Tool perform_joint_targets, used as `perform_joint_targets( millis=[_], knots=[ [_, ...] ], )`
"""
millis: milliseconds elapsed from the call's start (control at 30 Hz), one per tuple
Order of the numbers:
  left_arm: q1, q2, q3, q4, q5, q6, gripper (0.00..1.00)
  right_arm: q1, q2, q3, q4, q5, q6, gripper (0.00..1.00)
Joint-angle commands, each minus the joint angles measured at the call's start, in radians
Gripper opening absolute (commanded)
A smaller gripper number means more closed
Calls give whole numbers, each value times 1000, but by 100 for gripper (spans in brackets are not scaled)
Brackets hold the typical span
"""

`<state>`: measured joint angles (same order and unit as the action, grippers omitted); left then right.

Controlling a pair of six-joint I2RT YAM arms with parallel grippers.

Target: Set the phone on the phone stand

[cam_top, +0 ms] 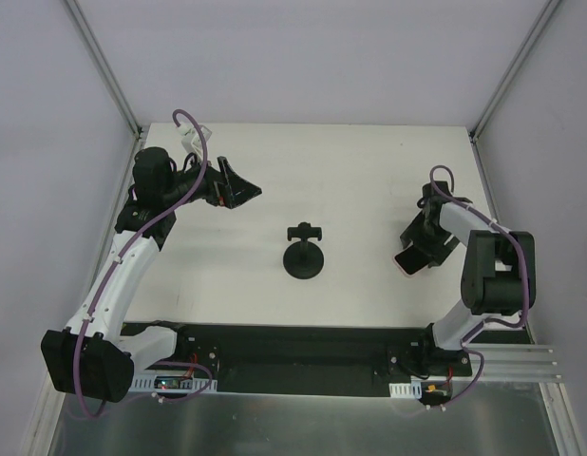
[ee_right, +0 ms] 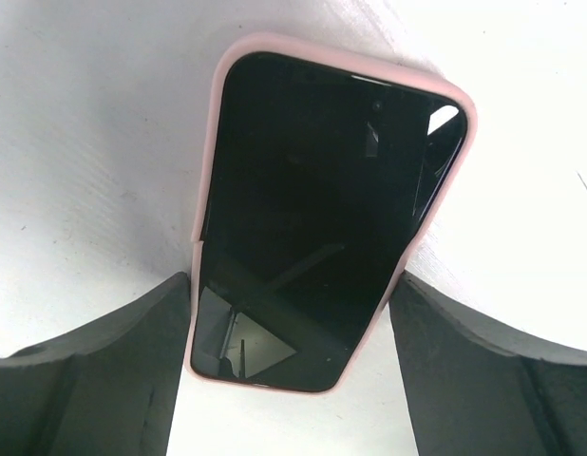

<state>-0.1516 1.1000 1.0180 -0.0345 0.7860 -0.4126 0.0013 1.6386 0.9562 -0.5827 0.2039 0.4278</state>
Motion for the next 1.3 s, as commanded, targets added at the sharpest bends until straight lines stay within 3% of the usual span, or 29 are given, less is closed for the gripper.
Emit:
perform_joint_targets(
  millis=[0, 100, 167, 267, 300, 400, 467, 667, 767, 833, 1000, 1200, 1267],
  knots=[
    [-8, -2, 21, 31, 35, -18, 99, -3, 52, 35, -28, 17, -20, 76],
    [-8, 0, 21, 31, 35, -17, 99, -4, 69, 38, -28, 5, -15, 79],
    [-8, 0, 21, 31, 35, -17, 99, -3, 67, 30, 0, -15, -33, 74],
    [-8, -3, 21, 33, 36, -15, 99, -3, 18, -22, 79, -50, -58, 47],
    [-8, -5, 21, 31, 36, -15, 99, -3, -6, -40, 108, -63, -84, 30],
    [-8, 0, 22, 31, 42, -17, 99, -3, -141, -135, 256, -127, -164, 9],
    [-9, 1, 24, 31, 53, -17, 99, -3, -259, -181, 360, -171, -207, 1],
    [-34, 9, 10, 119, 142, -51, 99, 80, -620, -321, 601, -241, -421, 0],
    [-61, 17, -12, 205, 196, -101, 99, 210, -811, -373, 705, -210, -521, 1],
    [-83, 15, -24, 251, 209, -124, 99, 330, -873, -322, 681, -160, -549, 1],
    [-126, 5, -41, 300, 222, -141, 99, 683, -872, -162, 621, 49, -682, 1],
    [-167, -22, -52, 326, 214, -132, 99, 1050, -728, 33, 600, 305, -869, 1],
    [-174, -35, -55, 332, 206, -127, 99, 1112, -654, 78, 598, 388, -902, 1]
  ],
)
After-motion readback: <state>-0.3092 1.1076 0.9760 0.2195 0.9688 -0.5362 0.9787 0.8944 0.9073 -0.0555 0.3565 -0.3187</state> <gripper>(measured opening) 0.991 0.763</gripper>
